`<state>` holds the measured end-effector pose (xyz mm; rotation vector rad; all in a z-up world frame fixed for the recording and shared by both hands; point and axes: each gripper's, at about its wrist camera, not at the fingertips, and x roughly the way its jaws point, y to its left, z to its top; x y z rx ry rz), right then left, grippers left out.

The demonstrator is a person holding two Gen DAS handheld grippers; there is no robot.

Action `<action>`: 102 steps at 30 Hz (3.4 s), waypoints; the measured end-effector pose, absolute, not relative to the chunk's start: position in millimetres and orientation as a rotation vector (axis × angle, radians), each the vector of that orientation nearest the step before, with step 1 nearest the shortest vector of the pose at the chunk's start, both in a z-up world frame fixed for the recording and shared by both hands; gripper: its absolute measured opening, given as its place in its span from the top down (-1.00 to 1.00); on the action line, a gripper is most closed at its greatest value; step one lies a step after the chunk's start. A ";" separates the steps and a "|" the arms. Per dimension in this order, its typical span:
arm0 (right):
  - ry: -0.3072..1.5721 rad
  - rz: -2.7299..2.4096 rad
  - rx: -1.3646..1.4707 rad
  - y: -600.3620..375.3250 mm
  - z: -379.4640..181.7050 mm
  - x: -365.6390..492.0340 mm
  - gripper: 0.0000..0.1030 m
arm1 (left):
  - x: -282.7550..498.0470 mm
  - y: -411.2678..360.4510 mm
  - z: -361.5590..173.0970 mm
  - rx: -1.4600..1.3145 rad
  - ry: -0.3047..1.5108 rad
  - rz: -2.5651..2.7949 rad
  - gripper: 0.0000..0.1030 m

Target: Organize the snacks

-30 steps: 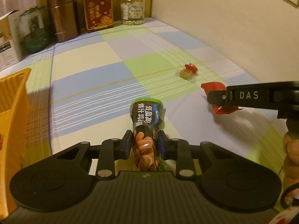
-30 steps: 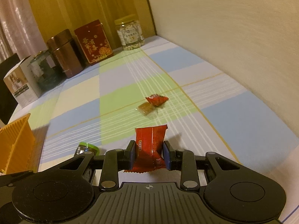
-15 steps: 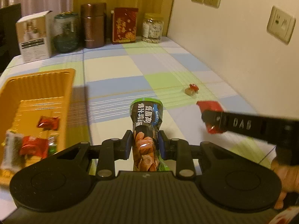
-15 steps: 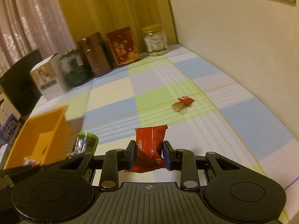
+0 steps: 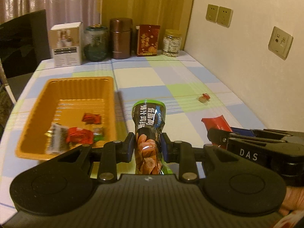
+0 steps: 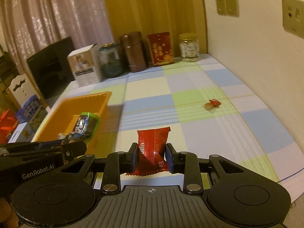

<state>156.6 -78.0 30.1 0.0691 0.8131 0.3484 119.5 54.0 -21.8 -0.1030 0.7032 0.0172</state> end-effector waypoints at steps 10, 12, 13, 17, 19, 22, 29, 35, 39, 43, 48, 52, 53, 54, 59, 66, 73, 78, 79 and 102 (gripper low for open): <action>0.794 0.432 0.035 -44.2 44.4 130.9 0.40 | 77.4 84.6 -12.7 -0.106 0.695 0.098 0.50; 0.792 0.445 0.029 -38.3 45.6 128.2 0.40 | 71.2 90.0 -12.0 -0.112 0.694 0.113 0.50; 0.791 0.450 0.027 -35.6 45.8 127.2 0.40 | 69.0 92.8 -11.6 -0.116 0.693 0.118 0.50; 0.792 0.468 0.019 -26.3 45.6 123.9 0.40 | 59.6 104.2 -10.7 -0.129 0.689 0.144 0.50; 0.794 0.477 0.016 -21.3 45.0 122.9 0.40 | 57.0 109.9 -10.9 -0.134 0.689 0.156 0.50; 0.798 0.489 0.010 -14.3 43.5 120.8 0.40 | 55.0 119.8 -11.7 -0.151 0.691 0.174 0.50; 0.811 0.512 0.000 -0.7 37.7 123.0 0.40 | 56.2 136.4 -11.7 -0.161 0.688 0.198 0.50; 0.821 0.525 -0.002 9.1 33.6 125.1 0.40 | 57.9 147.7 -14.7 -0.173 0.694 0.211 0.50; 0.828 0.535 -0.001 15.7 30.8 128.6 0.40 | 60.2 155.7 -16.0 -0.181 0.697 0.217 0.50; 0.832 0.544 0.001 23.1 28.9 132.6 0.40 | 64.0 163.0 -17.3 -0.187 0.699 0.220 0.50; 0.835 0.560 0.006 34.9 28.0 141.8 0.40 | 72.4 172.7 -18.3 -0.186 0.701 0.215 0.50; 0.833 0.573 0.009 46.4 28.1 151.0 0.40 | 82.1 180.9 -19.7 -0.177 0.705 0.209 0.50; 0.834 0.576 0.013 49.3 28.2 153.9 0.40 | 84.8 183.3 -20.1 -0.178 0.707 0.207 0.50; 0.835 0.580 0.016 52.4 28.2 157.0 0.40 | 87.8 185.8 -20.2 -0.179 0.707 0.206 0.50; 0.845 0.598 0.017 71.2 26.3 174.0 0.40 | 102.7 199.7 -20.6 -0.176 0.710 0.202 0.50; 0.854 0.606 0.029 90.3 21.2 200.5 0.40 | 128.1 219.2 -24.8 -0.161 0.724 0.199 0.50; 0.875 0.603 0.033 103.2 11.4 222.9 0.40 | 153.5 231.4 -32.4 -0.146 0.739 0.196 0.50; 0.901 0.601 0.038 107.6 1.2 235.4 0.40 | 167.4 233.1 -38.9 -0.139 0.750 0.188 0.50; 0.904 0.598 0.039 107.7 -0.5 237.4 0.40 | 169.3 233.0 -40.2 -0.138 0.752 0.186 0.50; 0.935 0.577 0.061 104.9 -12.6 254.2 0.40 | 202.8 235.6 -59.6 -0.119 0.768 0.176 0.40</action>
